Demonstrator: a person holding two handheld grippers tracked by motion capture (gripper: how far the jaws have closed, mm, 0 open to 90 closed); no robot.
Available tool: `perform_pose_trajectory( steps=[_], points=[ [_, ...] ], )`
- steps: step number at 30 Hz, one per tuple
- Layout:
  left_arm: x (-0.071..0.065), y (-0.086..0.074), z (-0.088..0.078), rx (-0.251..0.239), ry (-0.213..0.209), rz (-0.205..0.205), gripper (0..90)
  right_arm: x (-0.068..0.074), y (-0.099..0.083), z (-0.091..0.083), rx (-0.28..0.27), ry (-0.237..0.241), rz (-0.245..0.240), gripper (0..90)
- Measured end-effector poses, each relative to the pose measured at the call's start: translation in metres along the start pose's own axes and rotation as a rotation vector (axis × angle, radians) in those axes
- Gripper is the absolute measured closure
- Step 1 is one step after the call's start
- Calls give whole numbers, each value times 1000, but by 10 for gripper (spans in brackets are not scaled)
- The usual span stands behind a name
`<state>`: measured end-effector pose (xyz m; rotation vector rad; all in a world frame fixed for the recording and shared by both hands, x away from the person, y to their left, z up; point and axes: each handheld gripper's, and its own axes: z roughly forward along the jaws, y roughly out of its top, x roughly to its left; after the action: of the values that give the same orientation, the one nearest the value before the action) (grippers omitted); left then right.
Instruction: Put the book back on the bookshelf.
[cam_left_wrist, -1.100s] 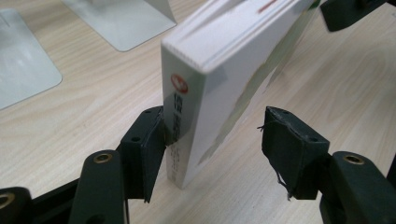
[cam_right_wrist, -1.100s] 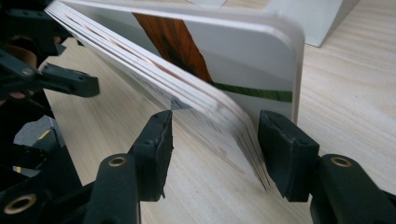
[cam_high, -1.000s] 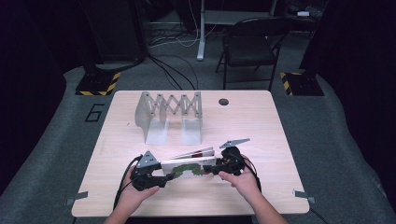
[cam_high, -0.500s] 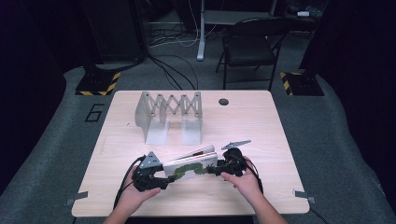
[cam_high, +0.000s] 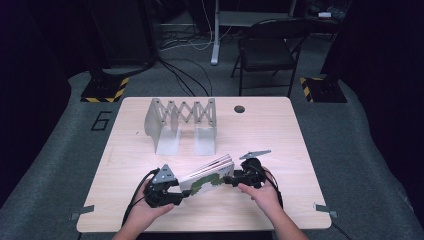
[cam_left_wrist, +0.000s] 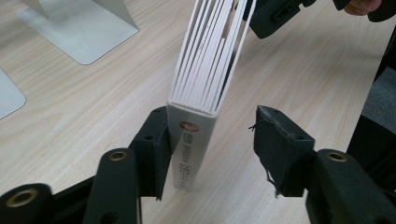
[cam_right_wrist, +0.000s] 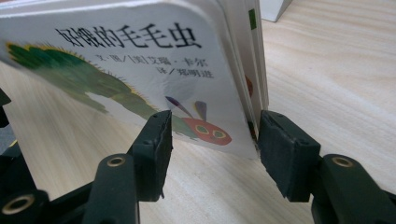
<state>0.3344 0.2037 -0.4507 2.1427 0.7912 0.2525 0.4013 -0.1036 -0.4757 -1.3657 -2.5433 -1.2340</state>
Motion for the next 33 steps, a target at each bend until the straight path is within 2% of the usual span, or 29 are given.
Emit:
perform_pose_trajectory(
  steps=[3, 4, 6, 11, 14, 15, 21, 22, 25, 30, 33],
  points=[
    [-5, 1, 2, 0, 13, 17, 534, -2, 0, 0, -15, -7, -3, 454],
    [-7, 2, 3, 3, 19, 28, 544, -2, 0, 0, -8, -7, 13, 453],
    [-11, 3, 5, 8, 36, 41, 562, -3, -1, 0, -9, -17, 14, 452],
    [-14, 7, 11, -4, 47, 25, 536, -6, -2, 2, -15, -16, 15, 454],
    [-16, 12, 15, 11, 51, 31, 513, -7, -2, 2, -6, -14, 23, 454],
    [-16, 13, 16, 8, 59, 28, 513, -8, -2, 3, -13, -13, 12, 454],
    [-13, 20, 22, 2, 46, -17, 539, -10, -2, 0, -17, -17, 33, 453],
    [-13, 22, 23, 6, 43, -25, 547, -12, -2, 0, -25, -15, 23, 453],
    [-12, 27, 27, 12, 36, -30, 559, -12, -3, 0, -12, -14, 40, 452],
    [-12, 35, 35, 44, 31, -8, 558, -15, -3, 2, -14, -12, 33, 451],
    [-11, 38, 37, 51, 30, -19, 559, -15, -3, 2, -11, -8, 49, 450]
  ],
)
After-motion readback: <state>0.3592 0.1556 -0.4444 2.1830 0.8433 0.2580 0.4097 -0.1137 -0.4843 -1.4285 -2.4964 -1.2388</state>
